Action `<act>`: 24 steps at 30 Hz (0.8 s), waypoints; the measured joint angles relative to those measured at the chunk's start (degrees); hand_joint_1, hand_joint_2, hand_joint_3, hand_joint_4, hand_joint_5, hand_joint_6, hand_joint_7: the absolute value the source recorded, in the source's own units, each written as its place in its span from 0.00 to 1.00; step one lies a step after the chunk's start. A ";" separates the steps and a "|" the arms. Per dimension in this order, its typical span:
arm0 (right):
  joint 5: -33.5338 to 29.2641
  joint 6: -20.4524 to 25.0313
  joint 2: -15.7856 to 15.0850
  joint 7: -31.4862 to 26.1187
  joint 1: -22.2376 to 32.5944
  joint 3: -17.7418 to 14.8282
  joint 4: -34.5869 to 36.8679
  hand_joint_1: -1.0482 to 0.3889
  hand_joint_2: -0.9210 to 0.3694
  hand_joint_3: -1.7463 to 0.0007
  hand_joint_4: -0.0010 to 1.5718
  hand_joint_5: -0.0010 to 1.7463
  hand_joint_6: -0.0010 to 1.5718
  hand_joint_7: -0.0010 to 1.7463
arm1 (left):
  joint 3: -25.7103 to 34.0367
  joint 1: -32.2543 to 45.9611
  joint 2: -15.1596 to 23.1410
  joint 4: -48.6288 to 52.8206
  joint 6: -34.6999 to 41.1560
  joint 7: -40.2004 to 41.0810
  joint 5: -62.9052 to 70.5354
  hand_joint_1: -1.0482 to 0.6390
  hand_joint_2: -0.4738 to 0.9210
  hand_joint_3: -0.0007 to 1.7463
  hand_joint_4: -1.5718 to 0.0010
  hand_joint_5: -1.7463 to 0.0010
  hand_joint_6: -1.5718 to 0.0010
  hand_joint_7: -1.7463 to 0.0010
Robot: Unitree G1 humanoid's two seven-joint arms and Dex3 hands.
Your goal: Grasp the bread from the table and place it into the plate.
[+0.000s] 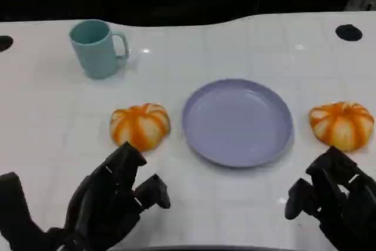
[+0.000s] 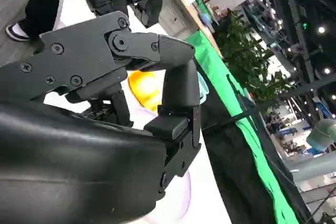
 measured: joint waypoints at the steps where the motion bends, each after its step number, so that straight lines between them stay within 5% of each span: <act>1: 0.00 0.00 0.00 -0.01 0.00 0.01 0.00 0.35 0.10 0.69 0.43 1.00 0.36 0.88 | -0.03 0.00 0.01 0.00 0.00 0.00 0.00 0.26 1.00 0.21 0.51 0.00 0.68 0.00; 24: 0.16 0.06 0.00 -0.03 -0.08 0.01 0.05 0.36 0.10 0.69 0.43 1.00 0.35 0.89 | 0.06 -0.14 0.09 0.85 -0.05 -0.01 -0.02 0.27 1.00 0.20 0.51 0.00 0.68 0.00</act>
